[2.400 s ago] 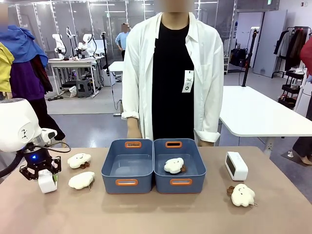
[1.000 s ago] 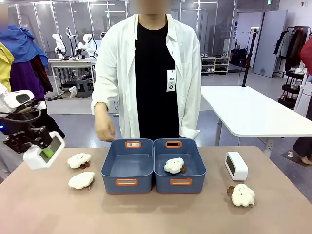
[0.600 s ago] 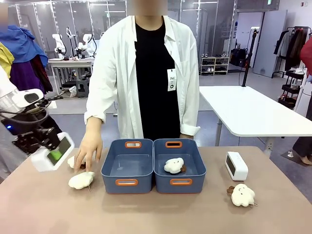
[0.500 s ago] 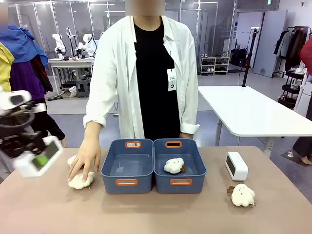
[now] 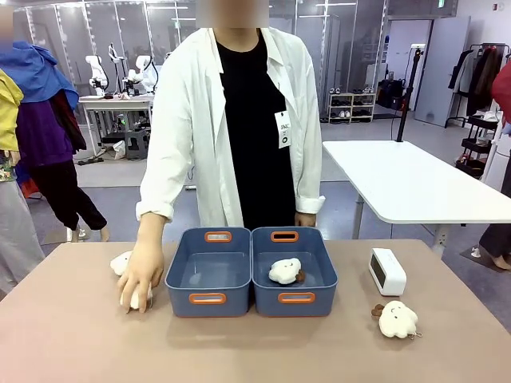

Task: Sort the digital clocks into the basket.
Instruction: Pick up the Digital clock from the table and place it into the empty Plastic storage basket.

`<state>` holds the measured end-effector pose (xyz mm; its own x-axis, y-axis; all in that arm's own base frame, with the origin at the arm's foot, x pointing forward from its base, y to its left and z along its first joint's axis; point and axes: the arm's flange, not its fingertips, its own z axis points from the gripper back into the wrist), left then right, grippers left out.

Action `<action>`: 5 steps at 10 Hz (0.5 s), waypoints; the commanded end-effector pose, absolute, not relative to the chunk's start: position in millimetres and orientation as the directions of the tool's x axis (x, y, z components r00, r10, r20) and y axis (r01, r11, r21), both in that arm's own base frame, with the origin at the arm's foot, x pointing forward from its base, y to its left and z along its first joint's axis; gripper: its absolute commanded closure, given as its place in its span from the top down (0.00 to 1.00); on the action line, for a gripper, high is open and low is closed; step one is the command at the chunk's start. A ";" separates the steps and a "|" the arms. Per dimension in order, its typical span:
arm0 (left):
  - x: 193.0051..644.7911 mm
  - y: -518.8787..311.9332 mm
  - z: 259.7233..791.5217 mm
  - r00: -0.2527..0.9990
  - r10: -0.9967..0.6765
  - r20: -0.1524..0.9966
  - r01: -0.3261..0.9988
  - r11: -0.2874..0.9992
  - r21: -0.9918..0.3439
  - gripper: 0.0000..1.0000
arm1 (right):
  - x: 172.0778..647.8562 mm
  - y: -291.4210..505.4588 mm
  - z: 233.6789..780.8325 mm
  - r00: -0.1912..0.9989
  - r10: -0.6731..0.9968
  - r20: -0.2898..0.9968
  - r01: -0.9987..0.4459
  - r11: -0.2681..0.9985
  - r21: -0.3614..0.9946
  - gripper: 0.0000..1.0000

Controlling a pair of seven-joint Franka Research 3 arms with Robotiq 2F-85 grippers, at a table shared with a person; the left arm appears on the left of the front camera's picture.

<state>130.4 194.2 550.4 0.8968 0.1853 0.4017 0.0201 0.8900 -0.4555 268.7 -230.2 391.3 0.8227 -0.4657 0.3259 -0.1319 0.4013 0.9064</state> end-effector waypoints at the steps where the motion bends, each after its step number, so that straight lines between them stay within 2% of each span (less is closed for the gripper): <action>1: 163.6 212.8 540.1 0.896 0.238 0.375 -0.018 0.864 -0.504 0.00 | 266.5 -231.6 393.2 0.823 -0.460 0.333 -0.143 0.400 0.905 1.00; 5: 169.3 212.8 542.3 0.876 0.265 0.403 0.006 0.829 -0.559 0.00 | 266.5 -231.6 393.2 0.823 -0.460 0.333 -0.143 0.400 0.905 1.00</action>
